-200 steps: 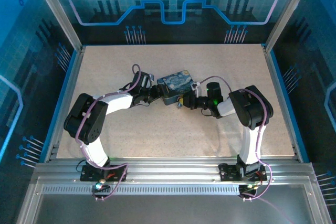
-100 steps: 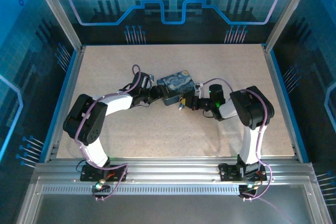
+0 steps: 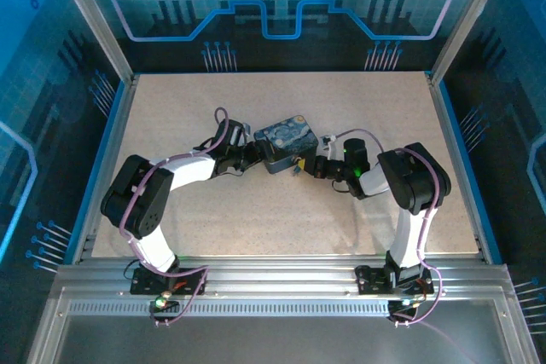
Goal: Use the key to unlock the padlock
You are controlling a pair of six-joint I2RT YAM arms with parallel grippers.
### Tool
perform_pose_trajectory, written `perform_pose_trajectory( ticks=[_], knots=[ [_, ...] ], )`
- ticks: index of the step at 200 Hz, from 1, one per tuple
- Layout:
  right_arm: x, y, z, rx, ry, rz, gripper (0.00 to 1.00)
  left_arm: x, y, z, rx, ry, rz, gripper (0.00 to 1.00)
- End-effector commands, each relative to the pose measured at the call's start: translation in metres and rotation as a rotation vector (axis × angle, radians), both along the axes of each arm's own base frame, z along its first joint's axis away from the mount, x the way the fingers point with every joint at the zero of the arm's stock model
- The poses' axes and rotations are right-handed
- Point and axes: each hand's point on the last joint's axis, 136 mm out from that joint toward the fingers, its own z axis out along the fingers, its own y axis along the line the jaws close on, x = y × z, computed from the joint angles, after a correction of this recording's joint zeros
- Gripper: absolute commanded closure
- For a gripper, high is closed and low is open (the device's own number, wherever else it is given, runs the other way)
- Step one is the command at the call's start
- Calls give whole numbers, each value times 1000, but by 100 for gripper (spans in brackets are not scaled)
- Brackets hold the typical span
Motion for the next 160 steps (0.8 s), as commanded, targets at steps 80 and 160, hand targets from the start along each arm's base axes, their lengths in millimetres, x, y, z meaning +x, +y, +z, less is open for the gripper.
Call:
perform_pose_trajectory(
  ticks=[80, 160],
  knots=[
    [11, -15, 27, 9, -42, -102, 100, -19, 6, 6, 39, 11, -18, 29],
    [-13, -30, 53, -136, -109, -82, 100, -20, 34, 71, 66, -180, 30, 21]
  ],
)
